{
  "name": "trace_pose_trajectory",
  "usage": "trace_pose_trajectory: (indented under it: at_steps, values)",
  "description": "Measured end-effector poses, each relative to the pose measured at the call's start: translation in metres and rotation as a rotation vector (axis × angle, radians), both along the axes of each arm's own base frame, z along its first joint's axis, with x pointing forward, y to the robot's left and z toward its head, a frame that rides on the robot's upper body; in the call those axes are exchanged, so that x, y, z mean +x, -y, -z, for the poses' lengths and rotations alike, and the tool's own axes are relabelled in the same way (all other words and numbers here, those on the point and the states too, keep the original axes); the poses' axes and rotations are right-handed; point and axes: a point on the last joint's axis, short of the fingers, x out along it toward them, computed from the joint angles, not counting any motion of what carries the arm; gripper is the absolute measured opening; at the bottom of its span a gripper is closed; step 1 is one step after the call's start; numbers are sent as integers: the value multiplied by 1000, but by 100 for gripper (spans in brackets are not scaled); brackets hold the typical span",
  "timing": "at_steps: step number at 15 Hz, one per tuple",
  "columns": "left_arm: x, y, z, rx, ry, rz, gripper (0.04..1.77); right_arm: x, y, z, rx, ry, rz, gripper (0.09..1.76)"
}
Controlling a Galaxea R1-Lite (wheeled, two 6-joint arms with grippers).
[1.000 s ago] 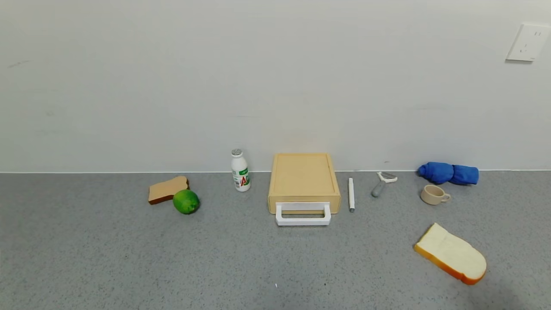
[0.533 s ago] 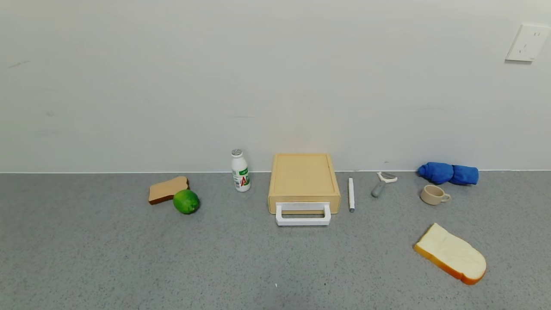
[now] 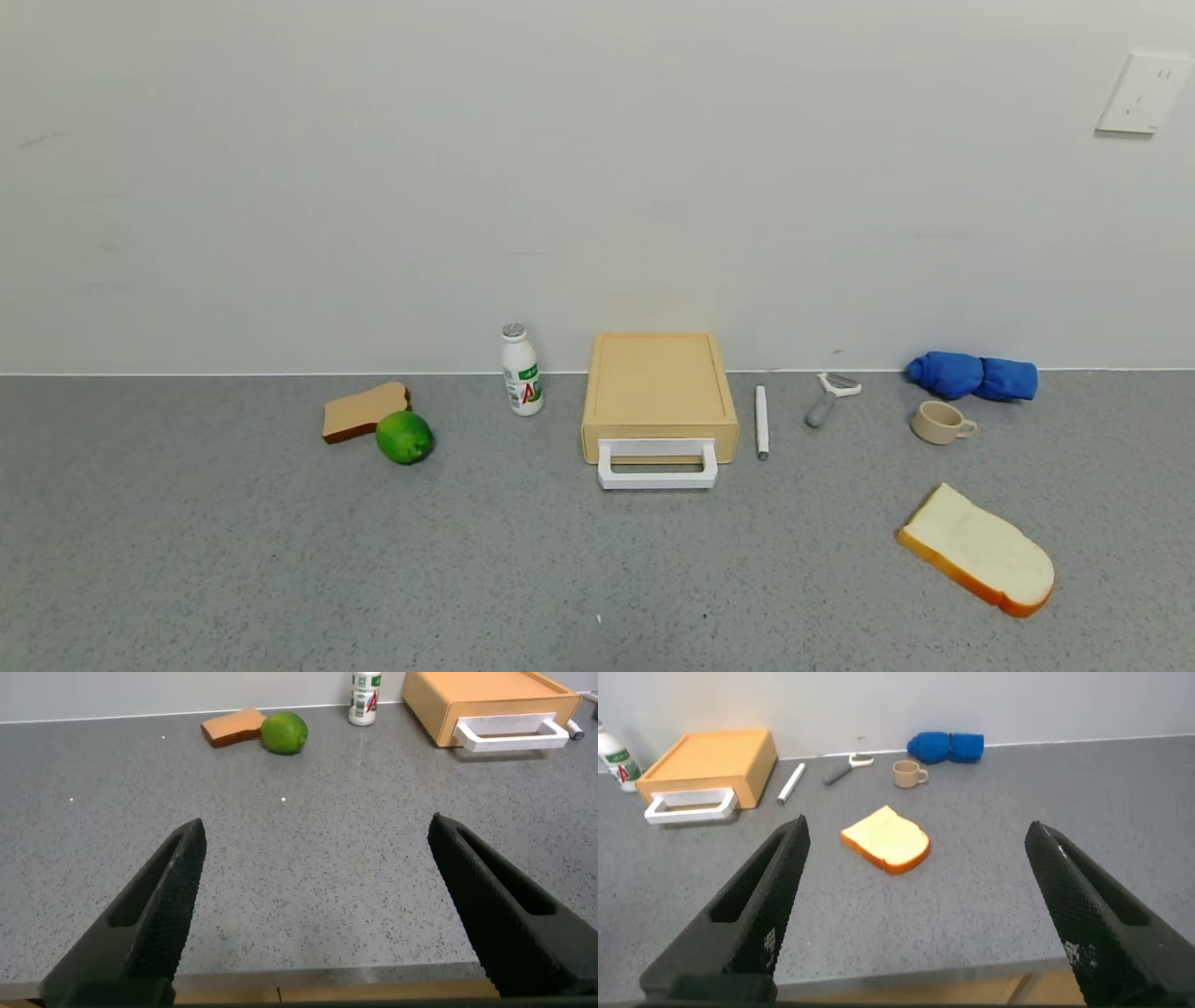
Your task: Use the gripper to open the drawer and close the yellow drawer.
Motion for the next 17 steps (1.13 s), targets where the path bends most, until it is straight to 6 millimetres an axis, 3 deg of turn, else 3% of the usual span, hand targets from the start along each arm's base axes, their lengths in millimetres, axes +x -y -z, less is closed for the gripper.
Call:
trace_pose_trajectory:
  at_steps: [4,8,13,17]
  values:
    - [0,0,0,0,0,0,172,24,0,22,-6,123,-7,170]
    - [0,0,0,0,1,0,172,48,0,60,-87,82,-8,170]
    - [0,0,0,0,0,0,172,55,-2,87,-80,-39,-93,170]
    - [0,0,0,0,0,0,172,55,-2,87,-47,-33,-94,170]
